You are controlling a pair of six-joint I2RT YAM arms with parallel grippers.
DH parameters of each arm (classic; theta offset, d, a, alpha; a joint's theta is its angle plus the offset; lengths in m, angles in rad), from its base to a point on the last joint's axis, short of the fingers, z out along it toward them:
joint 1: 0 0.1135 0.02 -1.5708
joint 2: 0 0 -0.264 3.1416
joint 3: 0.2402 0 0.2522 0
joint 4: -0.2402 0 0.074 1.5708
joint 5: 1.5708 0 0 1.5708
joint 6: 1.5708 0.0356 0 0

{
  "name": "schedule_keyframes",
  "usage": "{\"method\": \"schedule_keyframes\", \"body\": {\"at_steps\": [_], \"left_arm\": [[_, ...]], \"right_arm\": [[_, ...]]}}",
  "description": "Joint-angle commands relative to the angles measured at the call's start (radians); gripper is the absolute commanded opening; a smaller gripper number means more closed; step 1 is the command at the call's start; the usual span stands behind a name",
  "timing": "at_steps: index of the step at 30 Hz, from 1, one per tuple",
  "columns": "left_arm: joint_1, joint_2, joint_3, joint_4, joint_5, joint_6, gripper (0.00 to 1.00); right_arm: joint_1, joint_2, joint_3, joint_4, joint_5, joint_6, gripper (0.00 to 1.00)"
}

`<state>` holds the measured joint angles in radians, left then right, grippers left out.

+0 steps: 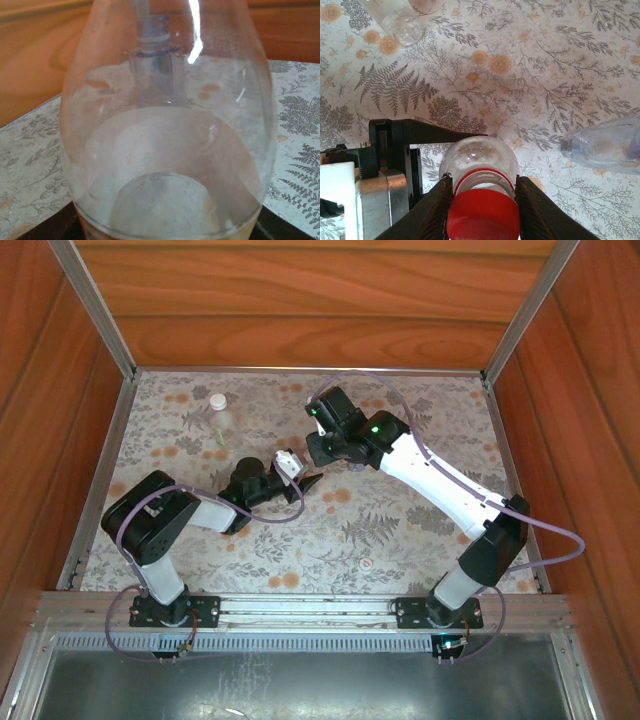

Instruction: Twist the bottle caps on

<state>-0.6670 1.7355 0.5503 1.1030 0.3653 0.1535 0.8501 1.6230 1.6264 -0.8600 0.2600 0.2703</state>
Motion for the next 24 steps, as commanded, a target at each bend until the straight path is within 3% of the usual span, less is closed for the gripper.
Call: {"method": "schedule_keyframes", "body": {"at_steps": [1,10,24], "left_arm": [[0.007,0.022,-0.017,-0.072,0.028,-0.008,0.56],[0.009,0.032,-0.033,-0.072,0.058,0.052,0.56],[0.017,0.065,-0.020,-0.072,0.116,0.064,0.56]], "right_arm": [[-0.010,0.031,-0.002,-0.097,0.002,-0.017,0.34],[-0.033,0.031,0.058,-0.144,-0.077,-0.035,0.32],[-0.071,0.163,0.251,-0.339,-0.175,-0.093,0.32]]}}
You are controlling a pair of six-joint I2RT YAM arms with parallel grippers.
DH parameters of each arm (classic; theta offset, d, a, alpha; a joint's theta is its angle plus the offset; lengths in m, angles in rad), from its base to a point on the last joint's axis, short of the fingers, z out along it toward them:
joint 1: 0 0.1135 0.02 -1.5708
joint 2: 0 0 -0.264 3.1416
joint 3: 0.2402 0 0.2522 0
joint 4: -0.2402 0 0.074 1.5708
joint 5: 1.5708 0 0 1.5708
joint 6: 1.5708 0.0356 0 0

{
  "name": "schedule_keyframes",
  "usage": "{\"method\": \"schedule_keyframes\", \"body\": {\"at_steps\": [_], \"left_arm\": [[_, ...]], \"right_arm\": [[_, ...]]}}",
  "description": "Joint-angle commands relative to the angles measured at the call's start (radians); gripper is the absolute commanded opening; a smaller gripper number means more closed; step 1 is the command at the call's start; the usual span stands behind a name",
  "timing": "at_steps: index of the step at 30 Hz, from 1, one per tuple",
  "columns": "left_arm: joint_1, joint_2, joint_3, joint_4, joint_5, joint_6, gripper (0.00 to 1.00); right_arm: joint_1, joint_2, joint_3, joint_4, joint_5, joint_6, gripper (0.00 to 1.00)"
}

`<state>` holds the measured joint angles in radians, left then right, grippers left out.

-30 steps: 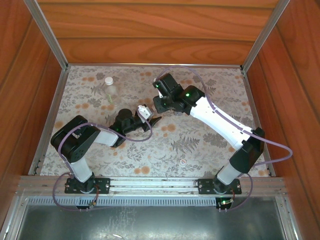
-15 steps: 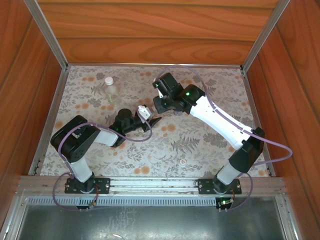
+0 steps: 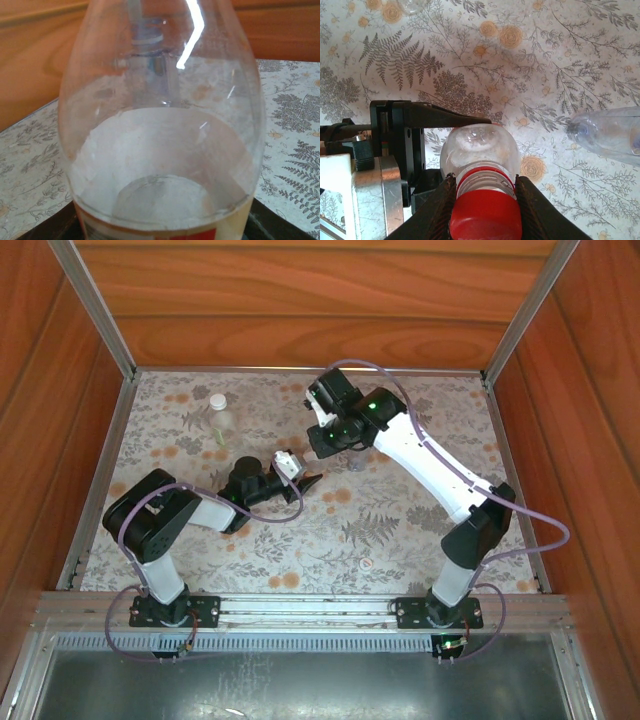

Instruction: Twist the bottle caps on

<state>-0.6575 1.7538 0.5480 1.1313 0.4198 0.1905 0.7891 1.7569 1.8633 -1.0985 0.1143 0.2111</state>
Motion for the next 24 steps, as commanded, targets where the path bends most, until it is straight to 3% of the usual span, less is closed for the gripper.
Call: {"method": "schedule_keyframes", "body": {"at_steps": [1,11,24], "left_arm": [[0.008,0.049,-0.018,-0.100,0.070,0.026,0.56],[0.009,0.055,-0.026,-0.100,0.095,0.073,0.56],[0.028,0.056,-0.026,-0.096,0.181,0.040,0.53]], "right_arm": [[-0.010,0.028,0.019,-0.101,-0.035,-0.034,0.32],[-0.014,0.103,0.154,-0.255,-0.108,-0.059,0.32],[-0.041,0.157,0.248,-0.326,-0.224,-0.096,0.32]]}}
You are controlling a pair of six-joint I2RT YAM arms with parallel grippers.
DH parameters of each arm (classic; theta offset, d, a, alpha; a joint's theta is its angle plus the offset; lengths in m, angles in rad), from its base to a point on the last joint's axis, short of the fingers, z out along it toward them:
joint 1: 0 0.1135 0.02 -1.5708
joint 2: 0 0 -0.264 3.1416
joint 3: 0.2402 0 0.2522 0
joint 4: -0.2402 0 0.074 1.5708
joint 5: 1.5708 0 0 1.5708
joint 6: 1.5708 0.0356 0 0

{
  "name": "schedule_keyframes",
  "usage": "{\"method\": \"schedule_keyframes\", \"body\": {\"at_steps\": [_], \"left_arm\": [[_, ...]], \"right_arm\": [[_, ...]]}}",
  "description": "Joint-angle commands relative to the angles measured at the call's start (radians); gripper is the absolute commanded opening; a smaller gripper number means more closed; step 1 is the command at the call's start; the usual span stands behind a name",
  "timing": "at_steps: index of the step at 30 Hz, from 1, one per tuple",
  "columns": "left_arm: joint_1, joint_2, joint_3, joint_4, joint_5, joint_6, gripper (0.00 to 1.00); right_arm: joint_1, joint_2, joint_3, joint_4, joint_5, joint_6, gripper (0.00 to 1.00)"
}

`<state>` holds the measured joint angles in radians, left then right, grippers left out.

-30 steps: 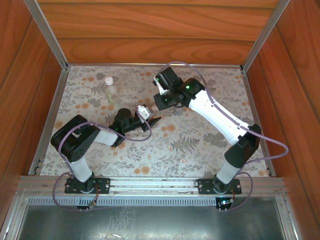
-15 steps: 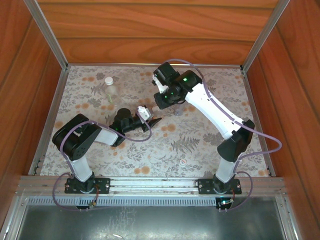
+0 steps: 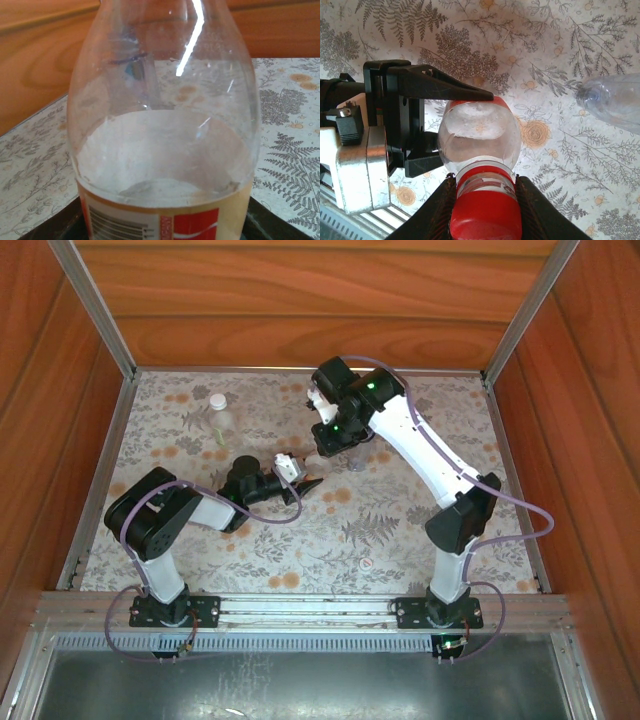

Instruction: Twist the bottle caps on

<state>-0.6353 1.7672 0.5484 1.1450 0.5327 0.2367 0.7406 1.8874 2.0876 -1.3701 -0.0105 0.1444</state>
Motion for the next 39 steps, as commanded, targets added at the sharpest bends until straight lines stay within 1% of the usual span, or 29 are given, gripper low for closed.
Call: {"method": "schedule_keyframes", "body": {"at_steps": [1,3,6,12,16,23,30,39], "left_arm": [[0.008,0.044,-0.023,-0.108,0.072,-0.008,0.53],[0.009,0.045,-0.020,-0.108,0.075,-0.008,0.53],[0.009,0.047,-0.012,-0.107,0.087,-0.014,0.49],[0.011,0.055,-0.010,-0.104,0.117,-0.018,0.49],[0.021,0.059,-0.008,-0.099,0.172,-0.030,0.50],[0.035,0.064,-0.011,-0.082,0.196,-0.054,0.50],[0.040,0.079,0.009,-0.073,0.200,-0.088,0.49],[0.041,0.092,0.015,-0.071,0.215,-0.077,0.49]], "right_arm": [[0.006,0.029,0.036,-0.060,-0.094,-0.031,0.32],[0.006,0.034,0.055,-0.067,-0.094,-0.034,0.32],[0.008,0.041,0.067,-0.073,-0.108,-0.036,0.32],[0.005,0.025,0.038,-0.048,-0.119,-0.030,0.36],[-0.004,0.032,0.035,-0.044,-0.154,-0.037,0.36],[-0.014,0.050,0.053,-0.047,-0.177,-0.049,0.36],[-0.011,0.072,0.079,-0.072,-0.127,-0.059,0.35],[-0.005,0.096,0.108,-0.091,-0.109,-0.054,0.35]]}}
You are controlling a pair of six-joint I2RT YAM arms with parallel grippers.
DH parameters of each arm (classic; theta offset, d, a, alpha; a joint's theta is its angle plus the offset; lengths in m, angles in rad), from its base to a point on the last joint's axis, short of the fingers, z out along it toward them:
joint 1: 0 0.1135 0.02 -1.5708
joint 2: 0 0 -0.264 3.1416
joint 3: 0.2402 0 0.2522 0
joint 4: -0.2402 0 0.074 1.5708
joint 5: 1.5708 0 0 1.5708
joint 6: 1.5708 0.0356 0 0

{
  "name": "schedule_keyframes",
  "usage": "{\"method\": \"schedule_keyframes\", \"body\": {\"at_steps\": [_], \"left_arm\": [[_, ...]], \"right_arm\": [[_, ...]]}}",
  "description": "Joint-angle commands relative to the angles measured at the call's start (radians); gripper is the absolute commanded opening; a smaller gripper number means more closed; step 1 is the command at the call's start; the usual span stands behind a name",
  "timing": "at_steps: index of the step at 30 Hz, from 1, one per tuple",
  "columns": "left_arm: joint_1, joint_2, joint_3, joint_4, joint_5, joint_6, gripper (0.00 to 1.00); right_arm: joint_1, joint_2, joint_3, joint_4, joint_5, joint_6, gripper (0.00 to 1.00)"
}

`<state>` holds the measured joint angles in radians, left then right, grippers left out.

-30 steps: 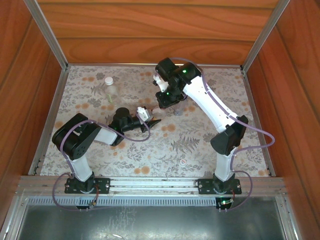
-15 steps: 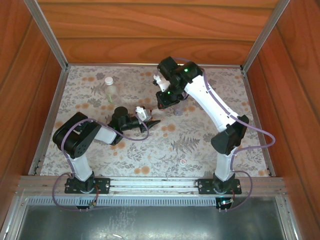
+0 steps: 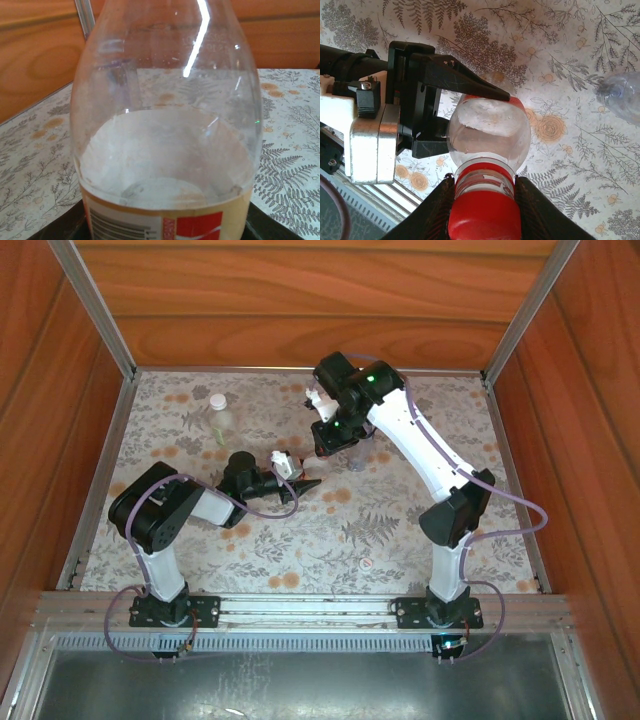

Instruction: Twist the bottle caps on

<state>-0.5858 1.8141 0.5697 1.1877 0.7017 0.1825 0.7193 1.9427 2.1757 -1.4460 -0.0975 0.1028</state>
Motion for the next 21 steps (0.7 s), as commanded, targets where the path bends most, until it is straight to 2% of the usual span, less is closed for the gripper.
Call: {"method": "schedule_keyframes", "body": {"at_steps": [1,21], "left_arm": [[-0.009,0.045,-0.007,-0.114,0.047,-0.022,0.49],[-0.008,0.062,-0.008,-0.115,0.049,0.000,0.49]], "right_arm": [[0.017,0.046,0.026,-0.021,-0.015,-0.012,0.35],[0.023,0.146,0.162,-0.138,0.022,0.007,0.34]]}}
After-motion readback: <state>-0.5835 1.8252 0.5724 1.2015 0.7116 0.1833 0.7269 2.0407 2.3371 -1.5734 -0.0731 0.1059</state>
